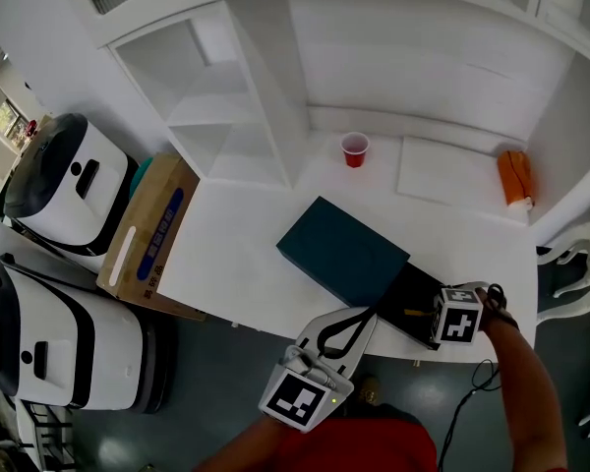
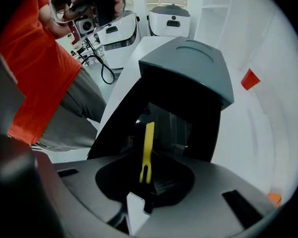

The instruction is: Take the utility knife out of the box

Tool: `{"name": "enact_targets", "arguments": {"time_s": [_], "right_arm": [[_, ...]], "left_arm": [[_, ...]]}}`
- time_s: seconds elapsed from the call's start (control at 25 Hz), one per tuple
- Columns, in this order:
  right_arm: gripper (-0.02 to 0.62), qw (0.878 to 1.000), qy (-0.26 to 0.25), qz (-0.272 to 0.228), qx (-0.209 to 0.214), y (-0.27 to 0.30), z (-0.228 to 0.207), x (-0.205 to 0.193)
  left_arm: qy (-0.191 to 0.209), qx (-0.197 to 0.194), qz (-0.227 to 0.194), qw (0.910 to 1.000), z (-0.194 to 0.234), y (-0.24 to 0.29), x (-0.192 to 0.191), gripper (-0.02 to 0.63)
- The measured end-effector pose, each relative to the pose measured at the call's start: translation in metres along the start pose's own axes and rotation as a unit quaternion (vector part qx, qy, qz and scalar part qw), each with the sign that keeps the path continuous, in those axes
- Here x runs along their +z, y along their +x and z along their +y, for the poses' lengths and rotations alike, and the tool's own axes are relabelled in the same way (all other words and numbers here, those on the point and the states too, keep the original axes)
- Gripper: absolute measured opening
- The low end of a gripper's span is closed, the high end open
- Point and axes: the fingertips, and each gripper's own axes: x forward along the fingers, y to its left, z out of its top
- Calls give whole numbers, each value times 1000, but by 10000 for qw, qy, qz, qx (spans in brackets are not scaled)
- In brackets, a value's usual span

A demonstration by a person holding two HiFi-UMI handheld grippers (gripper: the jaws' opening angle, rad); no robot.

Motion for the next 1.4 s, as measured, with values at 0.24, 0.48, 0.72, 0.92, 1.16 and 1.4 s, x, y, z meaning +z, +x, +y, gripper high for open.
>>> {"name": "enact_targets", "arguments": {"time_s": [0.24, 0.48, 0.72, 0.92, 1.16, 1.4], "right_arm": [[78, 9984, 233, -397, -337, -14, -3, 8], [79, 9829, 774, -1438, -855, -63, -8, 29], [80, 9089, 1686, -3455, -1613, -151, -2, 60], [78, 8089, 2148, -5050, -2113, -224, 21, 81], [78, 7089, 2313, -6123, -2627, -273, 48, 94], [78, 6616, 2471, -6300, -3229, -284, 59, 88]], "left_arm": [[-21, -107, 11, 9999, -5, -1, -2, 18], [-7, -188, -7, 9998, -10, -5, -2, 18], [-1, -280, -129, 9995, -16, -9, 12, 18], [104, -445, -257, 9986, -26, -12, 29, 18], [318, -661, -430, 9964, -39, -15, 49, 18], [534, -839, -539, 9936, -48, -18, 59, 18]]}}
